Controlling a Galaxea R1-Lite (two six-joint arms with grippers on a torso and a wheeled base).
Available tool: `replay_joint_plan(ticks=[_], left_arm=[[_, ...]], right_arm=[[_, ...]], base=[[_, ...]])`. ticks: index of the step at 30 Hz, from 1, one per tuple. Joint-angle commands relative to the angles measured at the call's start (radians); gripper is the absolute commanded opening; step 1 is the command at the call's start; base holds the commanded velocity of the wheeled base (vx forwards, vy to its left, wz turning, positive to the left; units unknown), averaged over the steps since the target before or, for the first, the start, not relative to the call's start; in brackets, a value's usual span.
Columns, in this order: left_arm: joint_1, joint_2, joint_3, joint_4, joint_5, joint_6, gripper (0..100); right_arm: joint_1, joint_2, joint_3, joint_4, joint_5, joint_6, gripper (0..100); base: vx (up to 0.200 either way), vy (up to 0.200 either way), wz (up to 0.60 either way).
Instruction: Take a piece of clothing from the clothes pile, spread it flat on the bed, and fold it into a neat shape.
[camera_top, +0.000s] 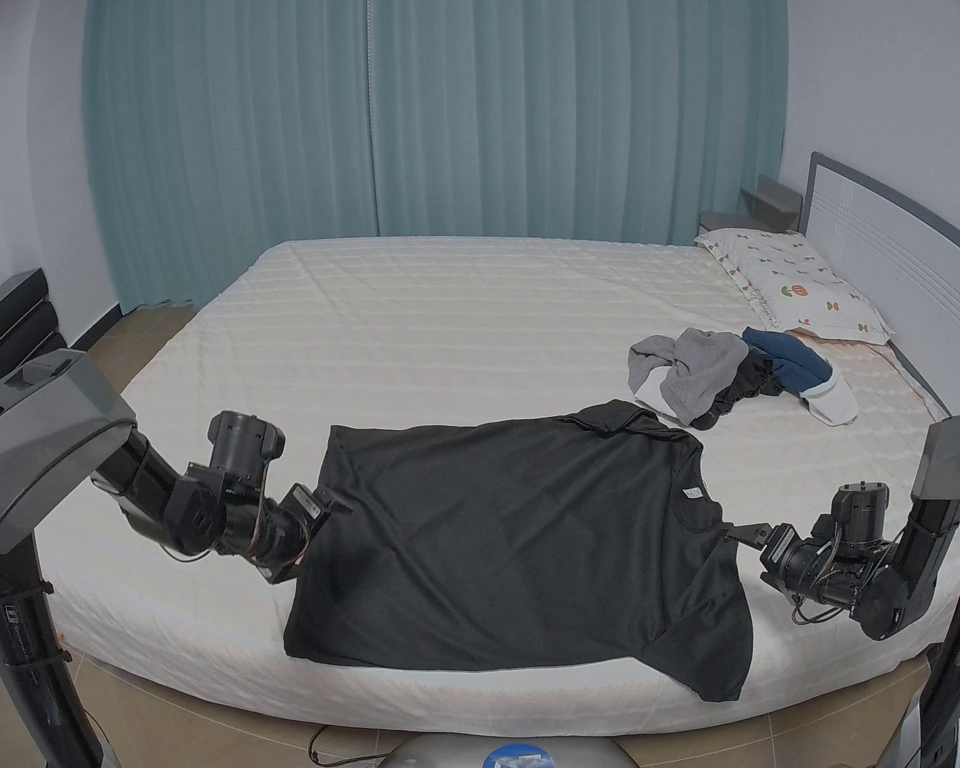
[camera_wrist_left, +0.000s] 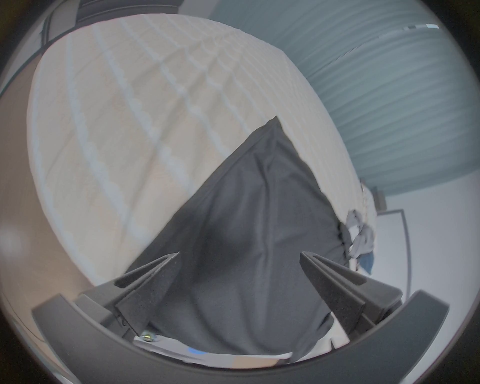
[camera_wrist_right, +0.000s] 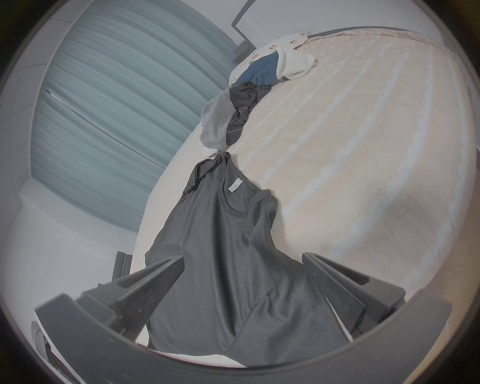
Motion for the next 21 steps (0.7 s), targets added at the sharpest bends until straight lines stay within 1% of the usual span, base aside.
replay_joint_plan(ticks=[1,4,9,13,18,21], left_arm=[[0.005,-0.039,0.227,-0.094,0.0,0.18,100],[0.0,-0.045,0.299,-0.098,0.002,0.252,100],[-0.014,-0.042,0.342,-0.098,0.048,0.278,100],[-0.017,-0.036,0.379,-0.1,0.089,0.376,100],[-0.032,-0.013,0.376,-0.118,0.097,0.37,100],[-0.052,0.004,0.381,-0.151,0.099,0.342,100]], right_arm=[[0.002,0.026,0.054,-0.013,0.008,0.007,100],[0.004,0.026,0.061,-0.013,0.008,0.007,100],[0.004,0.026,0.083,-0.042,0.008,0.007,100],[0.004,0.029,0.098,-0.08,0.008,0.007,100],[0.004,0.029,0.106,-0.082,0.008,0.007,100],[0.005,0.034,0.106,-0.082,0.008,0.007,100]], base=[[0.0,0.0,0.0],[0.0,0.0,0.0],[0.0,0.0,0.0],[0.0,0.0,0.0],[0.0,0.0,0.0],[0.0,0.0,0.0]])
